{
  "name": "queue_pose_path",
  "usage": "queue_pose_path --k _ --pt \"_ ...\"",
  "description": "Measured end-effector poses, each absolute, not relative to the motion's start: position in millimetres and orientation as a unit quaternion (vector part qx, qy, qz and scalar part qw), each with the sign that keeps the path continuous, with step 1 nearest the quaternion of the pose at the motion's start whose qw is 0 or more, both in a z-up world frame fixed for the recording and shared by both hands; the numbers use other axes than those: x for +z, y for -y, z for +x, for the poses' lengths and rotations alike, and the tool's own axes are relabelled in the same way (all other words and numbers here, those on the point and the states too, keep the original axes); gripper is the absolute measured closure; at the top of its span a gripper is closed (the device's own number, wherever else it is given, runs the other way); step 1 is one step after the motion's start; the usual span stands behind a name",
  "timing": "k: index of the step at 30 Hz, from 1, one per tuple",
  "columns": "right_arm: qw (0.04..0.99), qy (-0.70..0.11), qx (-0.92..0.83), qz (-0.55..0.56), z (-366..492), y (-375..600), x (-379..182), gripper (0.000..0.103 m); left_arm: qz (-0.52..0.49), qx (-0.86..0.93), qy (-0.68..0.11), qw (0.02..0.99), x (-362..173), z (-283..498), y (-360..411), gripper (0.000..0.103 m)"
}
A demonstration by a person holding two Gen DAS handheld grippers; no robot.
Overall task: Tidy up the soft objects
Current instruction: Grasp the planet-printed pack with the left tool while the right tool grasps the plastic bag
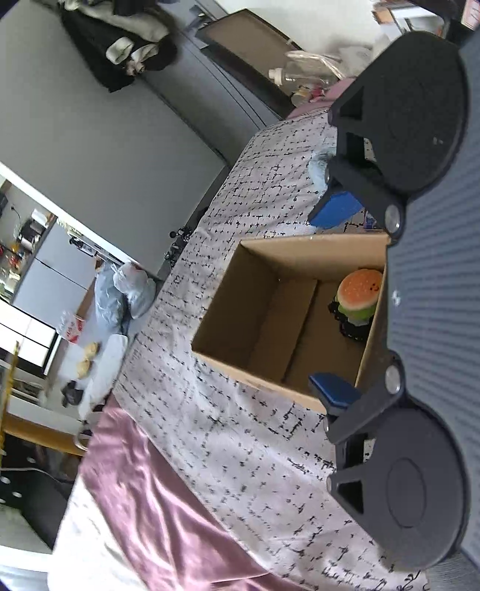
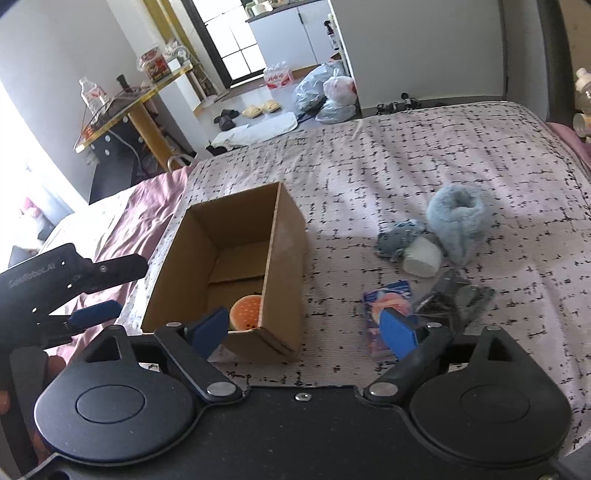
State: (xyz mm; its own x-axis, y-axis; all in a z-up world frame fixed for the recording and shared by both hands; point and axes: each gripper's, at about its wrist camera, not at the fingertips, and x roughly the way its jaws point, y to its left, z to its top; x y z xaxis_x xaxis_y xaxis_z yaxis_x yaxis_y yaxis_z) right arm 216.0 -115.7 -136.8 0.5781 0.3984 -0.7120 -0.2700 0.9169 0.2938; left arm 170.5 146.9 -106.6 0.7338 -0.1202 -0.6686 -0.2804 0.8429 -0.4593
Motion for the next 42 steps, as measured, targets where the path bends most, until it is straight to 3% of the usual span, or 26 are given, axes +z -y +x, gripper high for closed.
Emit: queue_pose_path --k 11,18,42 --pt "0.890 -0.406 0.177 0.103 213 168 -139 0.000 -0.254 0.008 -0.369 0.894 -78 168 -99 0.009" --pt "0.889 -0.403 0.176 0.125 214 196 -145 0.000 -0.195 0.022 -0.352 0.915 -67 171 -69 0.009" --pt "0.874 -0.403 0.161 0.220 241 263 -197 0.000 -0.100 0.047 -0.445 0.889 -115 205 12 0.009"
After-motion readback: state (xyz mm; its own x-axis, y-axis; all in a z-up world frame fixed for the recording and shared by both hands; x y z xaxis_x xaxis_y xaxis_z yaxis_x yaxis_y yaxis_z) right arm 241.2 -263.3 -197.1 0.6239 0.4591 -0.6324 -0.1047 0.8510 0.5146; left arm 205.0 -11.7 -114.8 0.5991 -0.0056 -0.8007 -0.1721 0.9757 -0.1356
